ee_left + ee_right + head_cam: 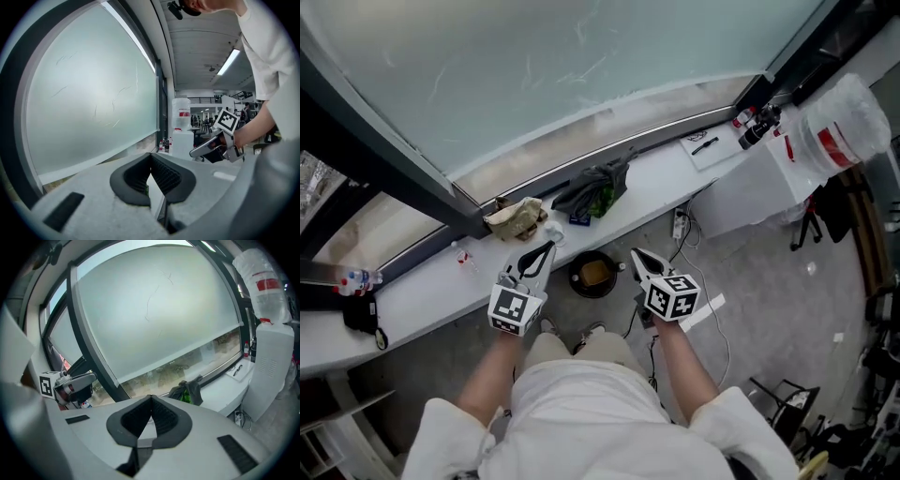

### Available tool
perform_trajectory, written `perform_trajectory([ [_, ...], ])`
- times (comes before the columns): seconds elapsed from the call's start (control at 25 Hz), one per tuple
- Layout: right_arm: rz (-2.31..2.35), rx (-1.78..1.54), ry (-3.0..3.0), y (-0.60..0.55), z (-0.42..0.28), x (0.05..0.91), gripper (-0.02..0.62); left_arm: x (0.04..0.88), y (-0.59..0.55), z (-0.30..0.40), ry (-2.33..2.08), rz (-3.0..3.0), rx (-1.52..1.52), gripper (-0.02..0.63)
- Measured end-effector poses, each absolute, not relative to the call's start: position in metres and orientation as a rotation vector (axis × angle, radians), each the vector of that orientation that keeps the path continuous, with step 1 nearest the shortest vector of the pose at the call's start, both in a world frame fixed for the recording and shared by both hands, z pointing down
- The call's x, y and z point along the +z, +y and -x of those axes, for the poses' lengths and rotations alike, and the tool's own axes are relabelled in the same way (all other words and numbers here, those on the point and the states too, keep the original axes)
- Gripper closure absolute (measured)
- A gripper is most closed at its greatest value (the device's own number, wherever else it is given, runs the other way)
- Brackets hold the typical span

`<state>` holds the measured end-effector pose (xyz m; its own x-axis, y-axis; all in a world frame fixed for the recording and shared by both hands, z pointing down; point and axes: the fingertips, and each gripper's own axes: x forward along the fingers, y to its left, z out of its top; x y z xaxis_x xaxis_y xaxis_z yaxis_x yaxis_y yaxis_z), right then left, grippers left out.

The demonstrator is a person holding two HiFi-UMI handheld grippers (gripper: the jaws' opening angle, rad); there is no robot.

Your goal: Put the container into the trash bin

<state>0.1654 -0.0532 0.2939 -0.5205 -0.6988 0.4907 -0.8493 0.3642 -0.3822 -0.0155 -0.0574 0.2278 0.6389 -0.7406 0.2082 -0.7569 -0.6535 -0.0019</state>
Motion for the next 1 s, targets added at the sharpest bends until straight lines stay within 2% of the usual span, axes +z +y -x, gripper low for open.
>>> perform_trajectory([
  [0.28, -1.441, 0.604, -2.436, -0.048, -0.180, 0.223, 0.594, 0.175, -0.057, 0.018, -1.296, -2.841, 0.217, 0.590],
  [1.0, -1.699, 0.230, -2.649, -0.027, -0.226, 0.045, 0.594, 0.011, -0.044, 0.061, -1.397, -2.976, -0.269, 0.589],
])
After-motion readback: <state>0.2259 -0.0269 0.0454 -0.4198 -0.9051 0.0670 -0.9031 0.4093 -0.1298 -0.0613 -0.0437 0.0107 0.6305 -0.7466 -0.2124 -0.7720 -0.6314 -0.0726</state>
